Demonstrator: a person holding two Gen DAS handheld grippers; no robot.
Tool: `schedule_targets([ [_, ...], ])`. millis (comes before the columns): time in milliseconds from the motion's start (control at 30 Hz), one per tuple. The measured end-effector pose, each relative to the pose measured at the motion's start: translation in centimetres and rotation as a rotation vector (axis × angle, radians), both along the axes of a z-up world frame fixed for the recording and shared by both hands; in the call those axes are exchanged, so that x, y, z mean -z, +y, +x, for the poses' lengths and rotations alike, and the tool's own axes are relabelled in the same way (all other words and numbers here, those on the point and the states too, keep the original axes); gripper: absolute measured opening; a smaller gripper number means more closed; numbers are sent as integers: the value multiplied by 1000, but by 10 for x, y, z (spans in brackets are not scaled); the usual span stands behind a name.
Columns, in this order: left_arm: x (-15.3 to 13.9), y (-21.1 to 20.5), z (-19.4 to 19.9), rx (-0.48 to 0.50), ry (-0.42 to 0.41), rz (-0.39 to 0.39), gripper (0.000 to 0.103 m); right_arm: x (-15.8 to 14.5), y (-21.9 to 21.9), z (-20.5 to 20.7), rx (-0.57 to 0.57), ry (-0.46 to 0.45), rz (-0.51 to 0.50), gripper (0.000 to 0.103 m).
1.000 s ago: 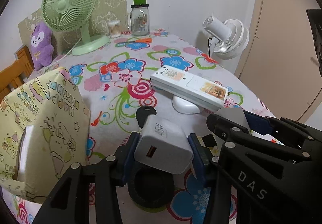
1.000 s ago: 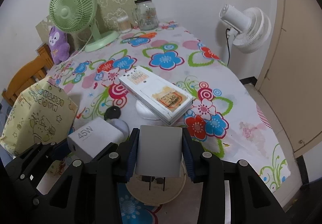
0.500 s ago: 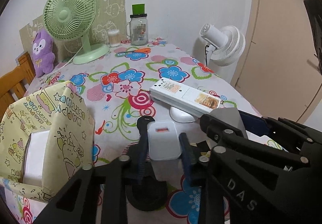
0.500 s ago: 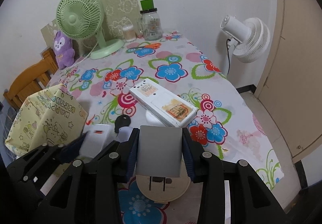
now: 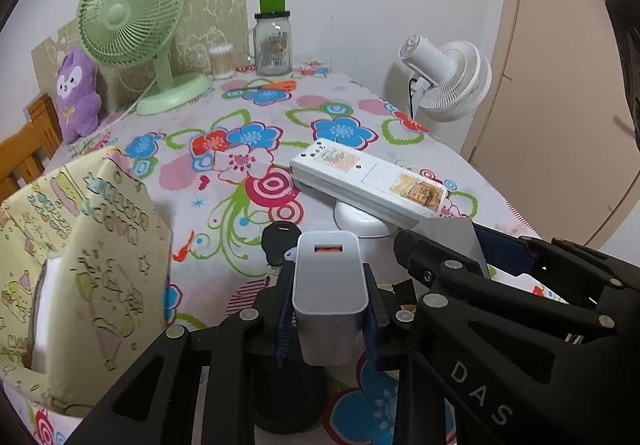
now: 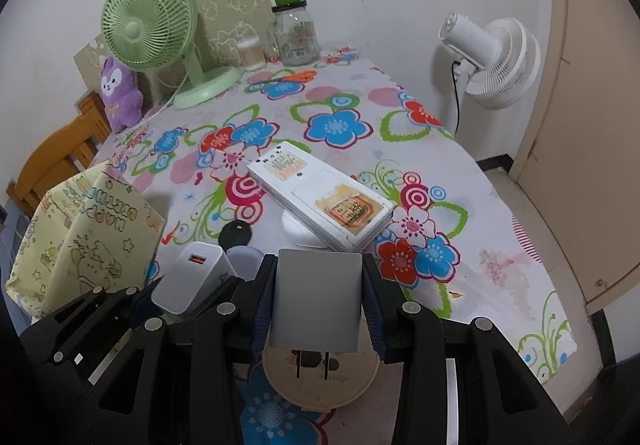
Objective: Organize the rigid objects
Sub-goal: 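Close the right gripper on the white wall charger and lift it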
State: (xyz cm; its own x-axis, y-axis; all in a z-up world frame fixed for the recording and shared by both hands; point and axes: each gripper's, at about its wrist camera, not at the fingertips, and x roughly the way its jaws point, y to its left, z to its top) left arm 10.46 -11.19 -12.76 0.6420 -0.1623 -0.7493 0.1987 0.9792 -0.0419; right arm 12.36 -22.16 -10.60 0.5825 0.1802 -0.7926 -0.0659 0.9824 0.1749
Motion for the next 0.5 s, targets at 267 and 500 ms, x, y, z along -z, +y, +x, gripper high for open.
schedule_targets([
  [267, -5, -2, 2, 2, -2, -7, 27, -4, -2, 1, 6, -9, 1, 43],
  [500, -21, -2, -5, 4, -30, -8, 27, -18, -2, -6, 10, -42, 3, 43],
])
